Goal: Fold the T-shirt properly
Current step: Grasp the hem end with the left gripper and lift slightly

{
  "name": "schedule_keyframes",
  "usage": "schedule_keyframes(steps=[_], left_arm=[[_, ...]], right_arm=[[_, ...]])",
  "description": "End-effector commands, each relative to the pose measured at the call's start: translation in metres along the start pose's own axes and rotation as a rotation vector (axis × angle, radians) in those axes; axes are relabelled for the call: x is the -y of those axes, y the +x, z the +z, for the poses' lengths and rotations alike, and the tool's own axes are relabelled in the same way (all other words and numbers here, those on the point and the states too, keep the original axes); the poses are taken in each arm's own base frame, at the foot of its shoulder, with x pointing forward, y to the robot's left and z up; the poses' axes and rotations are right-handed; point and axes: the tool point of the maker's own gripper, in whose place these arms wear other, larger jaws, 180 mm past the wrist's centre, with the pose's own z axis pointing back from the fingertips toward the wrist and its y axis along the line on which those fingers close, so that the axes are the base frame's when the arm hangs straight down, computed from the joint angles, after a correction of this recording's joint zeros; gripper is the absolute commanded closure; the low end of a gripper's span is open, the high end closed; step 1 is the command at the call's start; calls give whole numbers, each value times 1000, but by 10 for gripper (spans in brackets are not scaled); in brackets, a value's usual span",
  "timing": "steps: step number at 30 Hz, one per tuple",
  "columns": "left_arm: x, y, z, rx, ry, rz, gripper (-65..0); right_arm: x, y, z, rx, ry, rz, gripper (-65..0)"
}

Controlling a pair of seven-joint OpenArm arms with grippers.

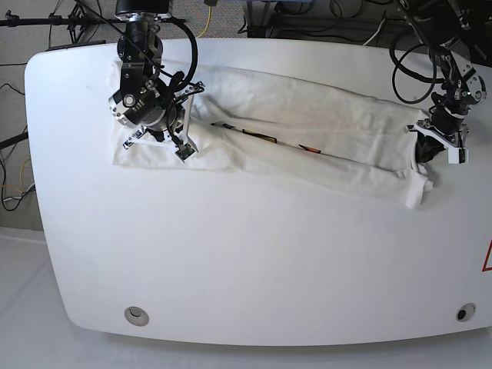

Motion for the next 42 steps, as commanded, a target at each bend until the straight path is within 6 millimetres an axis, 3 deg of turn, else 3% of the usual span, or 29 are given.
schedule_keyframes(steps=[1, 13, 21, 30, 42], left_arm=[[-5, -23, 7, -137, 15, -47, -34], [19, 46, 30, -65, 4, -205, -32], [41, 82, 48, -21, 33, -301, -32], [66, 90, 58, -33, 40, -345, -32], [111, 71, 39, -80, -61, -325, -34]], right_arm=[[6, 10, 5, 32, -19, 5, 0], [8, 13, 5, 39, -24, 6, 0], [9, 14, 6, 42, -26, 7, 0], [9, 15, 6, 43, -25, 6, 0], [9, 15, 6, 45, -25, 6, 0]])
